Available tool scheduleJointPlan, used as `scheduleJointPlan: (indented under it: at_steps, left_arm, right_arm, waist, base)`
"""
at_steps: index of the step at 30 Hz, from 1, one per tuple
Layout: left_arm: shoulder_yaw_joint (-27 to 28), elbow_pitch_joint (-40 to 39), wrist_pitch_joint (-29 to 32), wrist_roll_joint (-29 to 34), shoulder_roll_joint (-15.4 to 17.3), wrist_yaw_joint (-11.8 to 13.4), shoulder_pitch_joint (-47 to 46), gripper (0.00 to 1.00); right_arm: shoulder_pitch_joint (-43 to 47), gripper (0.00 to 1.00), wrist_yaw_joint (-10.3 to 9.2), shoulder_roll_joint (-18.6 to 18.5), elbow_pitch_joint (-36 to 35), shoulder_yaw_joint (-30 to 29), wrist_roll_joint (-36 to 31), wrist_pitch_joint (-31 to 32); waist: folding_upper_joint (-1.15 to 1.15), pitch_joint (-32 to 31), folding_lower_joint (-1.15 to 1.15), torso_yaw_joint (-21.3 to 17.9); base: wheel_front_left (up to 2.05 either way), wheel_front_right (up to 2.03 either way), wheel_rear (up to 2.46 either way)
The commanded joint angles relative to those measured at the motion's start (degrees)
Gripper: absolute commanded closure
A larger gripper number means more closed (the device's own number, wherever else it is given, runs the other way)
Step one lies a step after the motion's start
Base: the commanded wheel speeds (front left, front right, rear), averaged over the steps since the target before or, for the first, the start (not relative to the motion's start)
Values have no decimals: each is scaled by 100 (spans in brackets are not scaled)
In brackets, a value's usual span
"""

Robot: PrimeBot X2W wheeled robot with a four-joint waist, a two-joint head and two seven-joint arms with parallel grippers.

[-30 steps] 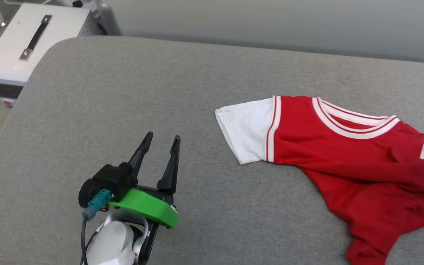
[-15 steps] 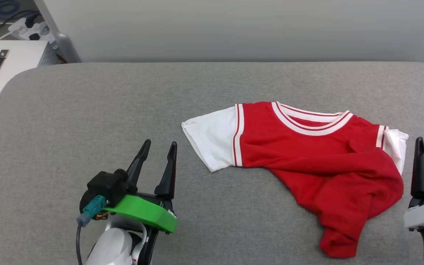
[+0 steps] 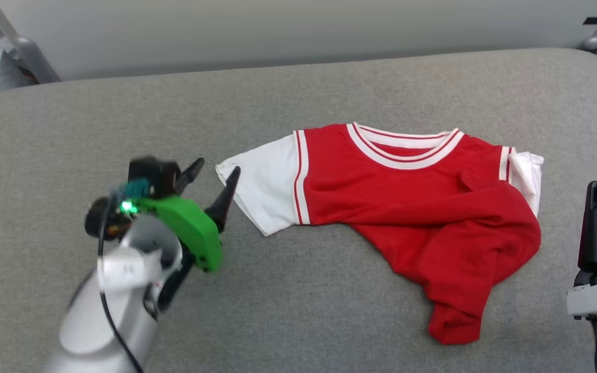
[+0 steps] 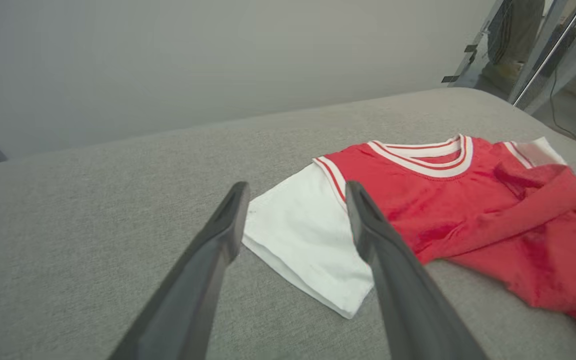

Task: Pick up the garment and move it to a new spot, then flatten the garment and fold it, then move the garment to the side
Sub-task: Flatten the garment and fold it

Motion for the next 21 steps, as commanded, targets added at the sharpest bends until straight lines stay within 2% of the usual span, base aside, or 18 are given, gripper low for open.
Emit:
scheduleJointPlan:
  at_steps: [1,7,9,14,21]
  left_arm:
    - [-73,133,521,-94,130,-14,-332,0]
    - [-355,601,2555,-554,442,-14,-1344,0]
    - [-359,731,2923,-744,521,-14,-1610,0]
    - [-471,1176,3502,-631,820,-1,-2117,0]
    - [-645,1817,3750,-427,973,43,-2376,0]
  right_arm:
    - [-44,0,-5,39,-47,-1,-41,3]
    - [-168,0,-5,96,-34,120,-63,-54]
    - [-220,0,-5,125,4,128,-127,-84]
    - [-362,0,-5,191,148,241,-190,-163]
    - [-485,0,-5,235,396,288,-200,-305]
  waist:
    - [0,246,0,-238]
    - [0,573,0,-563]
    - [0,683,0,-676]
    - [0,915,0,-893]
    - [0,1109,0,-1045]
  base:
    - [0,0,0]
    - [0,0,0]
    - [0,0,0]
    - [0,0,0]
    - [0,0,0]
